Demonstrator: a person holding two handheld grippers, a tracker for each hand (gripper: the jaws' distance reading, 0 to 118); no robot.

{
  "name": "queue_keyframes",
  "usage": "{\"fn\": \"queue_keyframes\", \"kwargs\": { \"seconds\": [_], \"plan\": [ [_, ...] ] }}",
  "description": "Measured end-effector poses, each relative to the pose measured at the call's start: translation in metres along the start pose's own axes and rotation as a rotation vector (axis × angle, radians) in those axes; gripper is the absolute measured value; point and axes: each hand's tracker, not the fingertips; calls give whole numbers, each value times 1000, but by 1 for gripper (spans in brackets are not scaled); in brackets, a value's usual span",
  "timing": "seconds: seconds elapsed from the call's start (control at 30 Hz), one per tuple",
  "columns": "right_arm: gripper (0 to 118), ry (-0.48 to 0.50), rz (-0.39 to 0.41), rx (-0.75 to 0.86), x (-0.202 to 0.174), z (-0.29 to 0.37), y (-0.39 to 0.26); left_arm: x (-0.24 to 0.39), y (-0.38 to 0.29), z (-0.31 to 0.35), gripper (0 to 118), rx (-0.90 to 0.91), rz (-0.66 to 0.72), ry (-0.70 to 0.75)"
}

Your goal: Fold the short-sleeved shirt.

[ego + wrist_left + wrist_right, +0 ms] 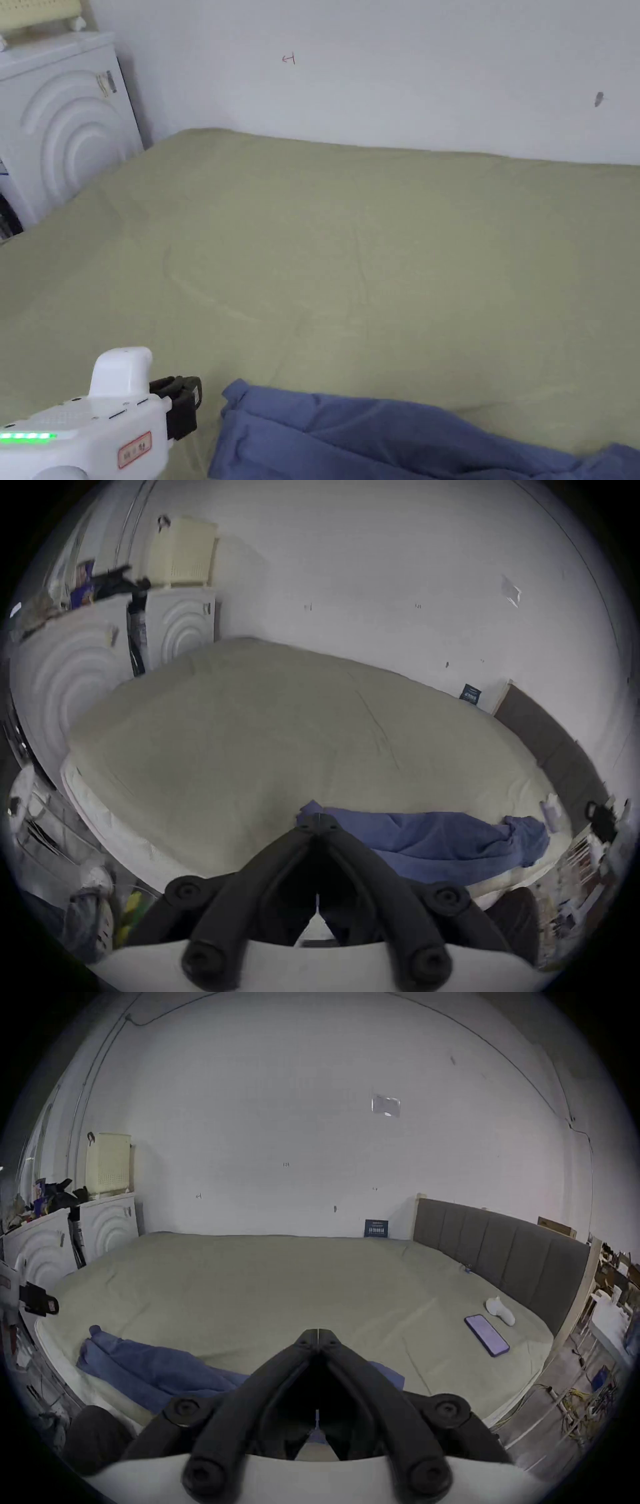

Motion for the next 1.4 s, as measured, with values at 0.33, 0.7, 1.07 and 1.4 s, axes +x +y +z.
{"fn": "queue_keyframes", "kwargs": {
  "seconds": [0.33, 0.7, 1.07, 1.4],
  "plan": [
    [0, -88, 50, 107, -9, 21, 19, -69, 30, -106, 0, -442, 251, -347],
    [0, -125, 17, 79, -11, 15, 26, -73, 7, -178, 115, -626, 399, -609],
    [0, -116, 3, 68, -10, 14, 29, -59, -4, -180, 10, -611, 423, -576],
    [0, -75, -13, 89, -7, 7, 35, -99, 36, -125, 10, -488, 432, -430]
  ]
}}
